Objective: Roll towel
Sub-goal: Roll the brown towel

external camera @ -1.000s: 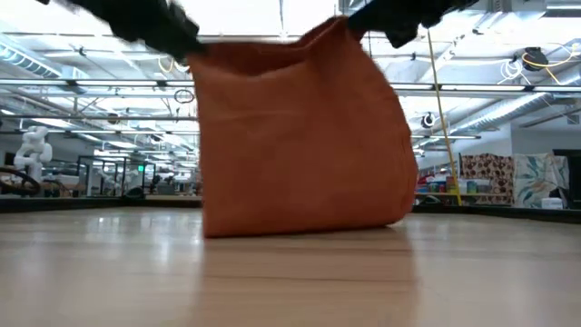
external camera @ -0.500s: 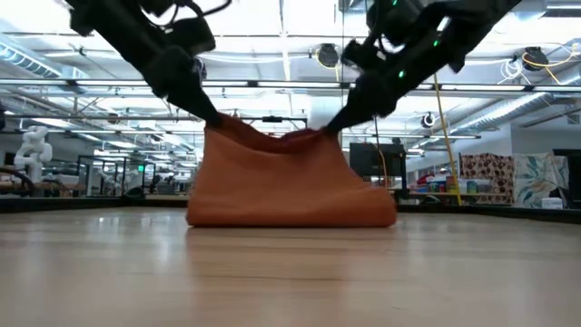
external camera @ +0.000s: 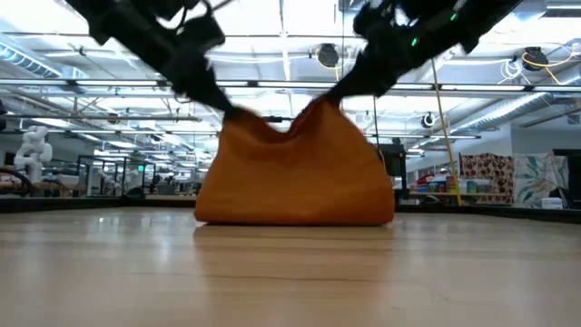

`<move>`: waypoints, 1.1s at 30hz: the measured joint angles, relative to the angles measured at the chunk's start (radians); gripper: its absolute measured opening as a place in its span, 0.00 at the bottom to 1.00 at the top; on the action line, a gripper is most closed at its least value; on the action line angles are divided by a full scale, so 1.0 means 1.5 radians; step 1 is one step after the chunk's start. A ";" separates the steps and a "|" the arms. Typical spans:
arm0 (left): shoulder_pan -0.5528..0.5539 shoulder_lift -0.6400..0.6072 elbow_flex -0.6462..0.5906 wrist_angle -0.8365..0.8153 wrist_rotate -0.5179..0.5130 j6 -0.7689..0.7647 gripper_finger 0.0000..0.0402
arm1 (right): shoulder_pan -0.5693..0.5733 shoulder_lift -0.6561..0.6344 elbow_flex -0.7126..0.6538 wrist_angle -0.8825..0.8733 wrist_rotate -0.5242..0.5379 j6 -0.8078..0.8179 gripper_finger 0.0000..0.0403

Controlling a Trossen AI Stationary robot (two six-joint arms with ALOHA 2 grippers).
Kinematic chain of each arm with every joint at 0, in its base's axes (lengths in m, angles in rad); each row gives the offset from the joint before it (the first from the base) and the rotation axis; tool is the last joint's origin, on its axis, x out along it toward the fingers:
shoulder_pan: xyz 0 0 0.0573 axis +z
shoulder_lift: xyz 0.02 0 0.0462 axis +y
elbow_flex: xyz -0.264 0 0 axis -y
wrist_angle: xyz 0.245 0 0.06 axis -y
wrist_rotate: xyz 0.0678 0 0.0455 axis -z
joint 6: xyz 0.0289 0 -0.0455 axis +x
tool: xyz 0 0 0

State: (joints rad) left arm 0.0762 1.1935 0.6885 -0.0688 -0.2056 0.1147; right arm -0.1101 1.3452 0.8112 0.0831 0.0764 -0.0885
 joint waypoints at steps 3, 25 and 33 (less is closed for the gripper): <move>-0.018 -0.009 0.032 0.004 0.046 0.003 0.04 | 0.047 -0.044 0.000 -0.002 0.060 0.000 0.00; -0.100 -0.030 0.190 -0.191 -0.114 -0.049 0.04 | 0.189 0.030 0.110 -0.031 0.247 -0.001 0.00; 0.004 0.044 0.189 -0.165 -0.077 -0.013 0.04 | 0.127 0.093 0.109 -0.044 0.282 0.036 0.00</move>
State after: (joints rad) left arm 0.0825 1.2595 0.9722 -0.3157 -0.3215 0.0958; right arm 0.0802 1.4852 0.9745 0.0175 0.4995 -0.0338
